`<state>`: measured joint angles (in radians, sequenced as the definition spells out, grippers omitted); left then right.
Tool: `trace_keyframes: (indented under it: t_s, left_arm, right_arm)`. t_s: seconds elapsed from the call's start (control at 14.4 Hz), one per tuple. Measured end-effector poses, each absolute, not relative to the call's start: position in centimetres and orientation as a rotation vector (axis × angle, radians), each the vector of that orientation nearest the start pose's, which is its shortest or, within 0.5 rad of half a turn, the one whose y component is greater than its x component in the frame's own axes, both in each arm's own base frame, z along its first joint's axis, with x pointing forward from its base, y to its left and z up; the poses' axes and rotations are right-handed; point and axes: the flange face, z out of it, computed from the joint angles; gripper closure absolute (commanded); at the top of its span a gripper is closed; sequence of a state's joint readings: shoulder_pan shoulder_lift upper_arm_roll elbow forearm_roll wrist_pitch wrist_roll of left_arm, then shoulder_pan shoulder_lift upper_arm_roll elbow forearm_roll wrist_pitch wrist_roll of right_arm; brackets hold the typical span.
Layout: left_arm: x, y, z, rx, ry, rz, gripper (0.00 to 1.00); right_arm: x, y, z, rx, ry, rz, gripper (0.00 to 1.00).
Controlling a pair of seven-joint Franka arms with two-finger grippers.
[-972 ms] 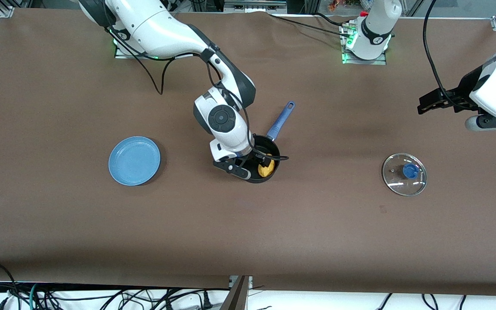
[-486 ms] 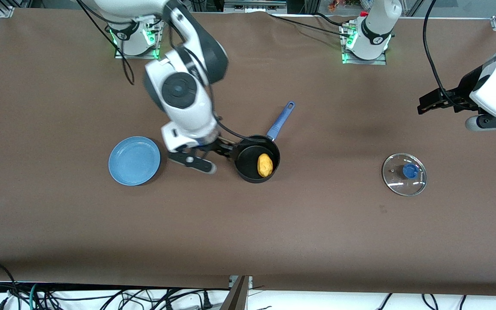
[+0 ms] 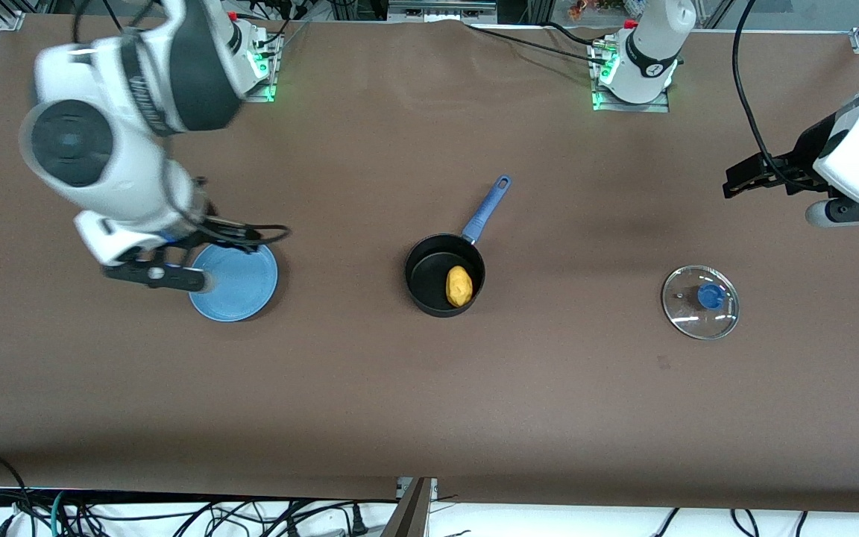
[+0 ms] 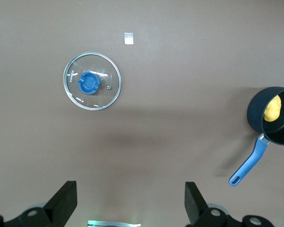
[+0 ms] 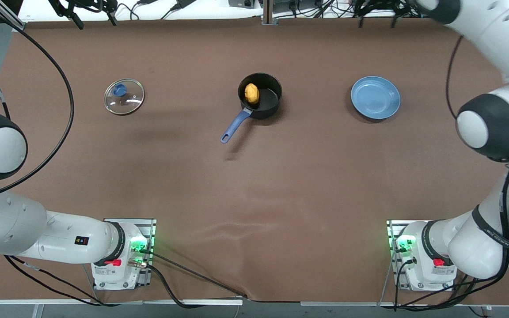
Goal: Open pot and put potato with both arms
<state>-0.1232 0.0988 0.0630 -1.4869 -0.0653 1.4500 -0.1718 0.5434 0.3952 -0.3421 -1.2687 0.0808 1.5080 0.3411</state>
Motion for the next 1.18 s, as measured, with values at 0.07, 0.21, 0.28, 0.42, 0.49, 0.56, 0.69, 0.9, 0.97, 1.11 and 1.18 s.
trace_keyframes:
  t_s: [0.07,0.21,0.28,0.42,0.49,0.56,0.69,0.9,0.97,1.11,1.18]
  left_arm:
    - [57.0,-4.4,59.9,-3.172,-0.172,0.225,0.00]
    - [57.0,-4.4,59.9,-3.172,-0.172,0.225,0.00]
    - [57.0,-4.4,59.9,-3.172,-0.172,0.225,0.00]
    - [57.0,-4.4,59.9,-3.172,-0.172,0.225,0.00]
    - [57.0,-4.4,59.9,-3.172,-0.172,0.225,0.00]
    - [57.0,-4.4,59.9,-3.172,-0.172,0.225,0.00]
    - [57.0,-4.4,59.9,-3.172,-0.172,0.225,0.00]
    - [57.0,-4.4,59.9,-3.172,-0.172,0.225,0.00]
    - [57.0,-4.4,59.9,-3.172,-0.172,0.225,0.00]
    - [57.0,-4.4,59.9,-3.172,-0.172,0.225,0.00]
    - [57.0,-4.4,59.9,-3.172,-0.172,0.225,0.00]
  right_arm:
    - [62.9,14.7,53.7,-3.191,0.175,0.196,0.00]
    - [62.3,8.6,55.1,-3.135,0.144,0.178,0.00]
    - [61.5,6.6,55.8,-3.113,0.138,0.167,0.00]
    - [59.5,4.1,57.2,-3.081,0.105,0.122,0.00]
    - [58.3,3.3,57.7,-3.078,0.101,0.100,0.00]
    - [57.2,2.7,58.0,-3.079,0.109,0.093,0.00]
    - [55.1,0.9,59.0,-3.081,0.132,0.083,0.00]
    - [53.6,0.1,58.8,-3.131,0.070,0.096,0.00]
    - [53.6,0.8,58.6,-3.149,0.044,0.104,0.00]
    - [53.5,1.8,58.2,-3.159,0.014,0.117,0.00]
    - [53.6,1.8,58.0,-3.159,0.012,0.122,0.00]
